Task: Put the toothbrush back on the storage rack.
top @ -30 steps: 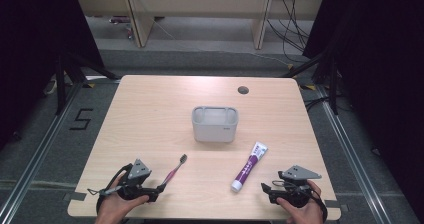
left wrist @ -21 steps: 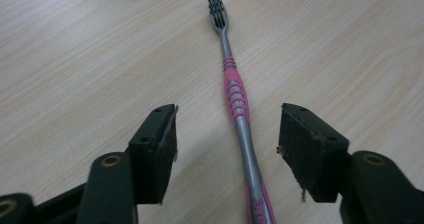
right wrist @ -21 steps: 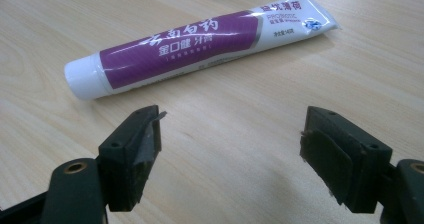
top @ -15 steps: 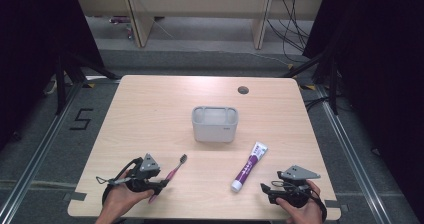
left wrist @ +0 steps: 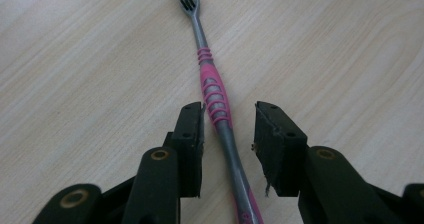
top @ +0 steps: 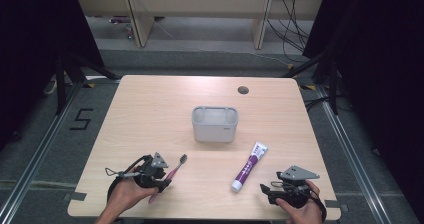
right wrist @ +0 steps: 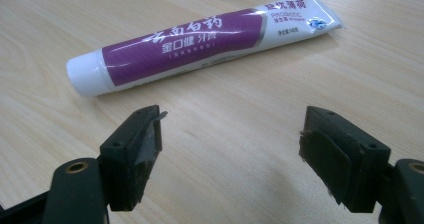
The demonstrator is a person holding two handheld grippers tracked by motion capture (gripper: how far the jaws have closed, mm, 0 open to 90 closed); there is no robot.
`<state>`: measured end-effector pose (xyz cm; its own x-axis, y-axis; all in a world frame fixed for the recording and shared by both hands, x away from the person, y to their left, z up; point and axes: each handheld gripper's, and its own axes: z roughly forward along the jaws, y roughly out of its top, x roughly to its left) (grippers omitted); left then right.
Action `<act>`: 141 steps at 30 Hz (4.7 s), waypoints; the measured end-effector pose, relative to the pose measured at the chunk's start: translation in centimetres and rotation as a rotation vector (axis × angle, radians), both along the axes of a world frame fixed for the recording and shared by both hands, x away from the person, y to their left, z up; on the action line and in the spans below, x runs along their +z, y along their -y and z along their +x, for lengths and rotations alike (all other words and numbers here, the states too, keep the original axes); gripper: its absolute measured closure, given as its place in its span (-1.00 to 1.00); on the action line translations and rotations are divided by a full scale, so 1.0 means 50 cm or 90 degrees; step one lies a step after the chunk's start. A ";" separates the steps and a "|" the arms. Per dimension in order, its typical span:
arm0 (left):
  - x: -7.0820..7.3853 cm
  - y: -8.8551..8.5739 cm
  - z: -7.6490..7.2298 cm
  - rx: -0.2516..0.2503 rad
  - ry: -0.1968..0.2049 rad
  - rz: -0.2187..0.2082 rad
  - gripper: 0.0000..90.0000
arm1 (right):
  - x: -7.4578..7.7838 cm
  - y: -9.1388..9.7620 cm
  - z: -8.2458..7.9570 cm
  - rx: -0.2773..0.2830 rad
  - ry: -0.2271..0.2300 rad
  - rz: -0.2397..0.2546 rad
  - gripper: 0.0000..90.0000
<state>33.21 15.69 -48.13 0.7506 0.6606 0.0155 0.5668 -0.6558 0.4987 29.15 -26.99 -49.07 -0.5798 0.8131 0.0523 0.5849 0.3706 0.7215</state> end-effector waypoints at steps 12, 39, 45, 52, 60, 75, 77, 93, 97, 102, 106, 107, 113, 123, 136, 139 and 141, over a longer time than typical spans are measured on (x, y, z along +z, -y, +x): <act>0.008 0.014 0.024 -0.009 -0.033 0.047 0.44 | -0.002 0.001 0.003 0.007 0.012 -0.002 -0.44; 0.000 0.040 0.053 -0.038 -0.083 0.099 0.68 | 0.001 -0.002 -0.001 -0.002 0.007 0.011 -0.41; -0.002 0.039 0.056 -0.047 -0.081 0.108 0.72 | 0.000 -0.002 -0.001 -0.001 0.007 0.011 -0.41; 0.001 0.041 0.060 -0.053 -0.094 0.119 0.73 | 0.001 -0.002 -0.001 -0.002 0.003 0.012 -0.41; -0.001 0.042 0.063 -0.054 -0.100 0.122 0.73 | 0.001 -0.002 -0.001 0.000 0.004 0.009 -0.41; 0.002 0.048 0.069 -0.072 -0.117 0.133 0.75 | 0.000 -0.004 -0.002 -0.004 0.002 0.014 -0.41; 0.007 0.047 0.069 -0.075 -0.112 0.128 0.76 | 0.001 -0.002 -0.001 -0.001 0.001 0.012 -0.41; 0.061 0.030 0.062 -0.081 -0.042 0.036 0.76 | 0.002 -0.003 -0.004 -0.016 -0.001 0.016 -0.41; 0.080 0.027 0.060 -0.071 -0.014 0.006 0.77 | -0.001 -0.003 -0.001 -0.006 0.007 0.023 -0.41; 0.094 0.025 0.061 -0.065 0.006 -0.028 0.77 | -0.001 -0.003 -0.001 -0.007 0.006 0.022 -0.41; 0.105 0.020 0.064 -0.051 0.037 -0.072 0.77 | -0.001 -0.003 -0.001 -0.008 0.006 0.022 -0.41; 0.107 0.019 0.064 -0.043 0.046 -0.086 0.77 | 0.000 -0.002 -0.001 -0.007 0.003 0.018 -0.41; 0.118 0.013 0.074 -0.019 0.070 -0.134 0.76 | -0.001 -0.003 -0.001 -0.008 0.006 0.024 -0.41; 0.125 0.011 0.086 0.005 0.108 -0.173 0.77 | -0.001 -0.003 -0.001 -0.008 0.006 0.021 -0.41; 0.150 0.028 0.102 0.020 0.165 -0.217 0.77 | 0.000 -0.001 -0.001 -0.008 0.005 0.017 -0.41; 0.156 0.034 0.109 0.038 0.180 -0.243 0.76 | 0.000 -0.001 -0.001 -0.007 0.006 0.016 -0.41; 0.162 0.033 0.113 0.037 0.185 -0.242 0.76 | 0.001 0.002 0.001 -0.002 0.017 0.005 -0.41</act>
